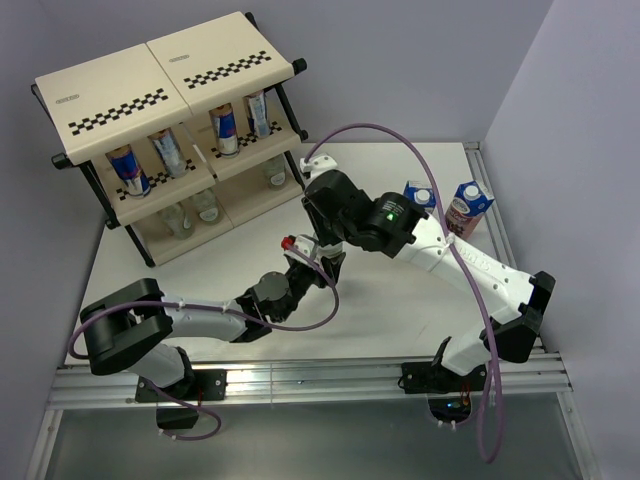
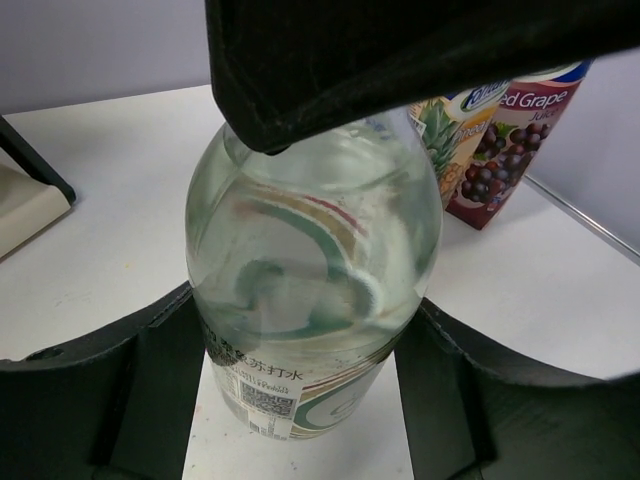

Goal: Place and organize the beverage onto the shelf
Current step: Pick up the drink from the center of the board.

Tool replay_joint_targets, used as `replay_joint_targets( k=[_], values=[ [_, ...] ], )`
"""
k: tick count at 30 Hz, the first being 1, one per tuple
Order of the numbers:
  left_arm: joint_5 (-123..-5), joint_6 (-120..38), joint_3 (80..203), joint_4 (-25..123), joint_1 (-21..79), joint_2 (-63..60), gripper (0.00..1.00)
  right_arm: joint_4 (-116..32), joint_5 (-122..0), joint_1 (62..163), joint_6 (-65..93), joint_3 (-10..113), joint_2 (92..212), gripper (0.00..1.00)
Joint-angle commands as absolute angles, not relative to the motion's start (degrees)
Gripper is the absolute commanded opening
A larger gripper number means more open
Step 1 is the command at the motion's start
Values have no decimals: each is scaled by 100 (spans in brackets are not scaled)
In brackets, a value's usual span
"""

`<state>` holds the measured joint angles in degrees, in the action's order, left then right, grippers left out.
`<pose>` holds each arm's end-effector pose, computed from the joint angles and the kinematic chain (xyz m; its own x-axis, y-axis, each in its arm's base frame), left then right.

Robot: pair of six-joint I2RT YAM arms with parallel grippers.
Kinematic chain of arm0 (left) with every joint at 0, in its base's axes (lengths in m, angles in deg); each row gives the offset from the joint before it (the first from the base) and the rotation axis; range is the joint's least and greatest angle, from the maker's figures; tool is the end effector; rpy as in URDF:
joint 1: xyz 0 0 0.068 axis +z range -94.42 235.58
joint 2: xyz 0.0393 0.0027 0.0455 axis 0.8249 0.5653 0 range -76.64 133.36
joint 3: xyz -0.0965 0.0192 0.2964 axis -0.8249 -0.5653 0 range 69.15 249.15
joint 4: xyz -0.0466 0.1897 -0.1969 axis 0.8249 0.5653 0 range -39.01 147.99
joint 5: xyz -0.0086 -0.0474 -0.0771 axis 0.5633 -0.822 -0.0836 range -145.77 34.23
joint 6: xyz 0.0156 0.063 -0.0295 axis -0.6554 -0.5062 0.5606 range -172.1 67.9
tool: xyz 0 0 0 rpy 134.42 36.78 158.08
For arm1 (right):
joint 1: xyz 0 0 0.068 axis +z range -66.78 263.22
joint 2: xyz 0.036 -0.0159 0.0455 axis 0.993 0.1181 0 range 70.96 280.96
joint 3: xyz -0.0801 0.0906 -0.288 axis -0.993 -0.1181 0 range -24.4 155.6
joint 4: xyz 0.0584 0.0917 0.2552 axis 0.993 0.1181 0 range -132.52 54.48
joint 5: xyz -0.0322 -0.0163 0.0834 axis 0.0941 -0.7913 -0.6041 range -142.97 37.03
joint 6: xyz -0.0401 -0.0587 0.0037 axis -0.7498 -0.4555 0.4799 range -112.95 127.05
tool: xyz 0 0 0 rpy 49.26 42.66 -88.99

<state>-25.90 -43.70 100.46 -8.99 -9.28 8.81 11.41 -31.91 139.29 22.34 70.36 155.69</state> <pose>0.1634 -0.2791 0.2528 -0.0411 -0.2105 -0.9767 0.5747 0.7947 -0.1955 0.2030 0.2640 0.4324 -0.5394 -0.3611 -0.7607 -0.5055 0.8614 -0.0504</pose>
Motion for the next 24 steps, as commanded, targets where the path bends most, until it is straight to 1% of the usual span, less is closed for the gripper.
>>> replay_joint_targets(
  k=[1, 2, 4, 6, 7, 9, 12, 15, 18, 20, 21, 22, 24],
  values=[
    [-2272, -4340, 10369, -885, -938, 975, 0, 336, -3441, 14123, 2243, 7264, 15446, 27],
    [-2228, -4322, 10351, -921, -938, 967, 0, 292, -3512, 14123, 2243, 7255, 15393, 37],
    [-2219, -4314, 10255, -1061, -938, 932, 0, 221, -3644, 14123, 2235, 7211, 15367, 44],
    [-2202, -4305, 10184, -1114, -938, 870, 0, 195, -3627, 14123, 2226, 7211, 15323, 47],
    [-2193, -4313, 10167, -1140, -938, 835, 0, 195, -3618, 14123, 2226, 7202, 15323, 51],
    [-2167, -4322, 10114, -1202, -938, 808, 0, 178, -3574, 14123, 2243, 7202, 15305, 53],
    [-2123, -4314, 10079, -1264, -938, 773, 0, 99, -3715, 14123, 2226, 7141, 15296, 53],
    [-2062, -4313, 10061, -1281, -938, 747, 0, 133, -3610, 14114, 2235, 7167, 15358, 53],
    [-1642, -4296, 10131, -1220, -929, 817, 0, 133, -3190, 14105, 2313, 7141, 15323, 53],
    [-1386, -4252, 10210, -1167, -894, 905, 0, 90, -3013, 14088, 2384, 7114, 15218, 55],
    [-1271, -4226, 10202, -1158, -876, 931, 0, 72, -2873, 14070, 2419, 7070, 15174, 58],
    [-1183, -4200, 10184, -1228, -841, 940, 0, 54, -2819, 14026, 2480, 7053, 15051, 66],
    [-1173, -4217, 10088, -1325, -788, 905, 0, 72, -2714, 13974, 2560, 7000, 14919, 73]
  ],
)
